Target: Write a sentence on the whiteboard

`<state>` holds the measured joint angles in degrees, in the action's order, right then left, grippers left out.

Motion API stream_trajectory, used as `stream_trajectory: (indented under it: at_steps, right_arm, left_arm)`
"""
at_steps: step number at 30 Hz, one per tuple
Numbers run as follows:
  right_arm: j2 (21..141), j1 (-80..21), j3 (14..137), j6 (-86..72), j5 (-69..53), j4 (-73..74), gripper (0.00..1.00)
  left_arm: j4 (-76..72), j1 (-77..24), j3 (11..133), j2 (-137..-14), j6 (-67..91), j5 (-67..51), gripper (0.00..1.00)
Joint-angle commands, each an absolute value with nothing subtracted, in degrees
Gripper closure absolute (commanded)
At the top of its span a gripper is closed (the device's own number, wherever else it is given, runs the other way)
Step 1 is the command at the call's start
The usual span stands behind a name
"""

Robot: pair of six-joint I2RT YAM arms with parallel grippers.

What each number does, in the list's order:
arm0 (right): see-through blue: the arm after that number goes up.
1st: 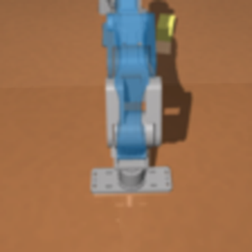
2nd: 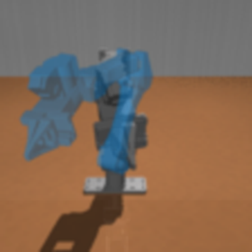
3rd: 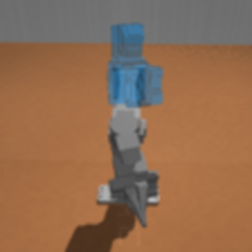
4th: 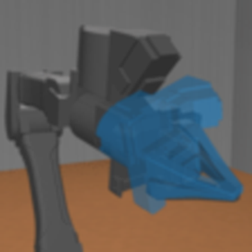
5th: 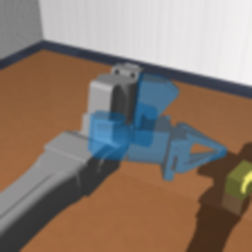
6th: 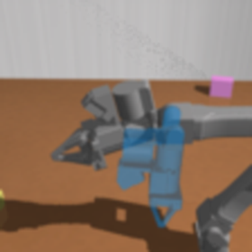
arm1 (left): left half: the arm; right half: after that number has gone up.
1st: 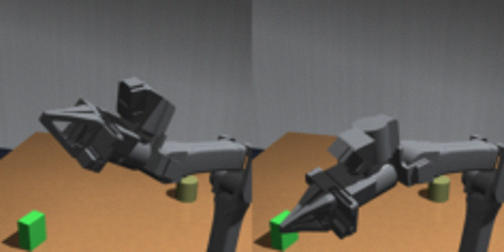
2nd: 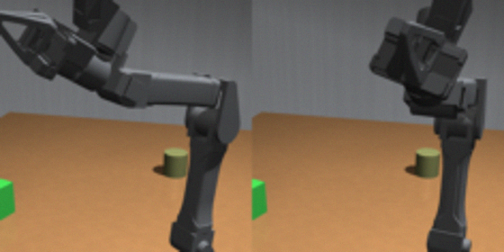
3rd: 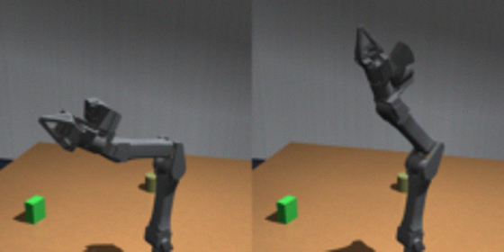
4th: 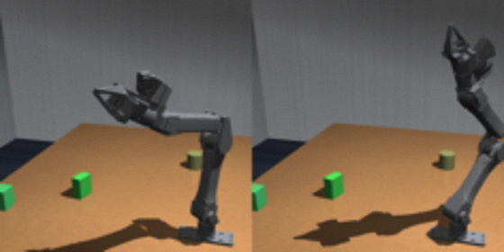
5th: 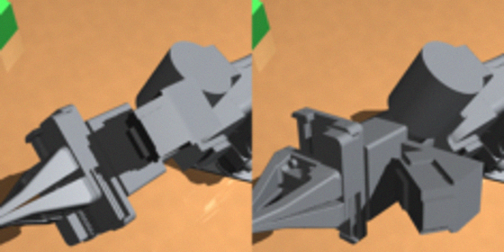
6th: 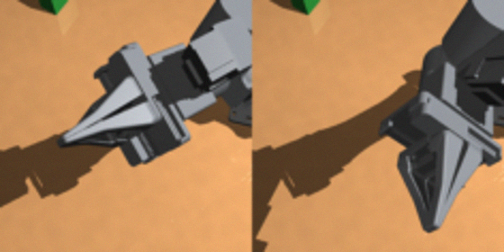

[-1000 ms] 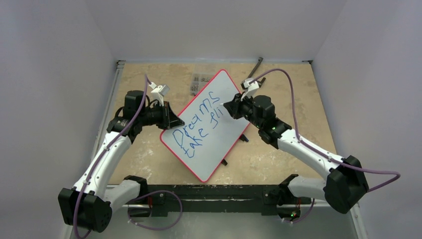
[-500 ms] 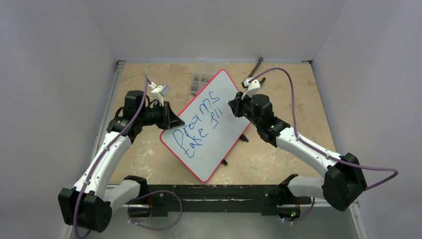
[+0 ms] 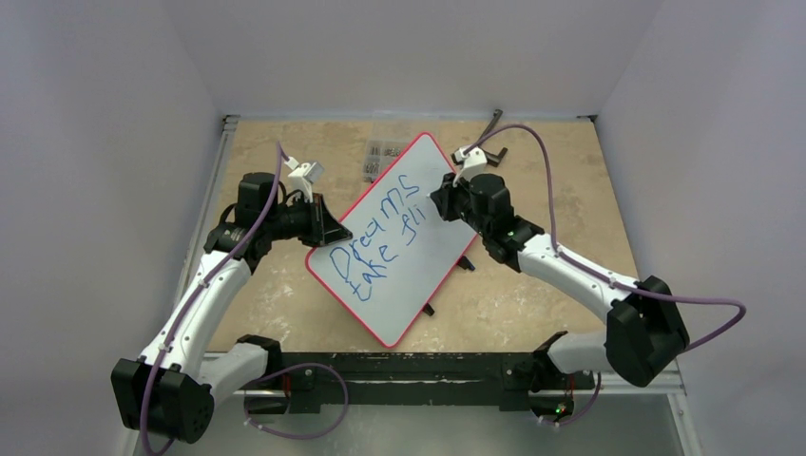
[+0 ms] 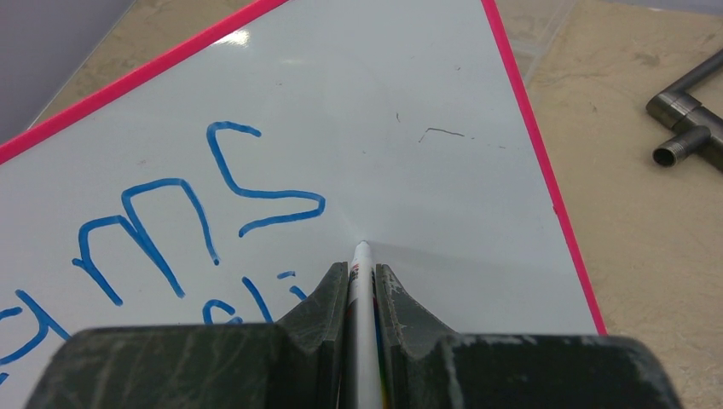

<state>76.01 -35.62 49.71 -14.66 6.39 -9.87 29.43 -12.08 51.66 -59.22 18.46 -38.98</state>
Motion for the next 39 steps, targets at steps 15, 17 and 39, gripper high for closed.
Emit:
stream_trajectory:
  at_steps: [15,17,39]
  right_arm:
    - [74.18,-35.59,47.61,-11.92,-2.37,-12.27,1.00]
    - [74.41,-35.52,47.09,-11.89,-2.42,-12.24,1.00]
    - [78.07,-35.50,53.00,-13.99,2.76,-10.39,1.00]
  left_arm:
    - [30.79,-12.56,51.33,-59.77,11.25,-32.84,1.00]
    - [30.75,-12.57,51.36,-59.84,11.25,-32.71,1.00]
    - [30.85,-12.50,51.36,-59.78,11.20,-32.71,1.00]
